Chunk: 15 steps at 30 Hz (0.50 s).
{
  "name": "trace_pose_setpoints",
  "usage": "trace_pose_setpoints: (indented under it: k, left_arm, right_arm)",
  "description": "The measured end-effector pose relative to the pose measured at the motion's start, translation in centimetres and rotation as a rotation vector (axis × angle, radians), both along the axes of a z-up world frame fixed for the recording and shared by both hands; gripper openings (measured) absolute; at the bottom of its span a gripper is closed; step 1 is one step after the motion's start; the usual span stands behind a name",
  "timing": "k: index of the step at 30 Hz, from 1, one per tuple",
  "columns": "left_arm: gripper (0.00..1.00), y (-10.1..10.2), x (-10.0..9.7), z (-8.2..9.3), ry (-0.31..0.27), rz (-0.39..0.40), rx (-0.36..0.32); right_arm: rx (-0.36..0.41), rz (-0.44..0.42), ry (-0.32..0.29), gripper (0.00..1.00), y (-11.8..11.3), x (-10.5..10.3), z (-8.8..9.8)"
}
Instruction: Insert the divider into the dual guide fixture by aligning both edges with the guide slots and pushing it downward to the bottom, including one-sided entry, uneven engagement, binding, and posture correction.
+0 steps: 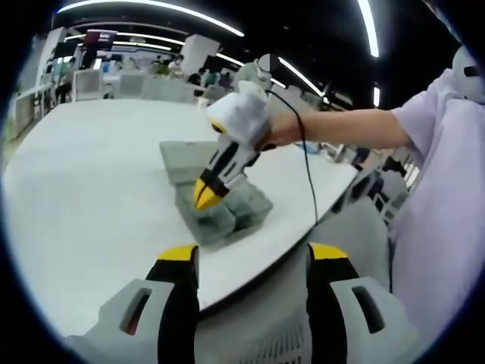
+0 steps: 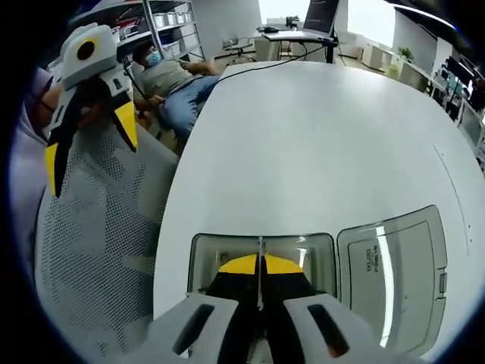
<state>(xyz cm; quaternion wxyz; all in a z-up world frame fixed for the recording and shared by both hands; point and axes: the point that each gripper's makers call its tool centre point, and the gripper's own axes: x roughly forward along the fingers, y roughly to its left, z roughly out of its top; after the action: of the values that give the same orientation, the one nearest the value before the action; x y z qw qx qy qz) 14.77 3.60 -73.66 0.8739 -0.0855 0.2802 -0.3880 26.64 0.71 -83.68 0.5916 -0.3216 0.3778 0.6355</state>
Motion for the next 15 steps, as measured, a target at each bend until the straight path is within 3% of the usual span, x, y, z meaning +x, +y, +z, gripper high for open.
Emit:
trace_pose_setpoints:
  k: [15]
  left_arm:
    - [0.55,-0.01,-0.02,-0.06,-0.006,-0.003,0.009]
  right_arm:
    - [-0.011,0.008,-0.043,0.0,0.23,0.06,0.03]
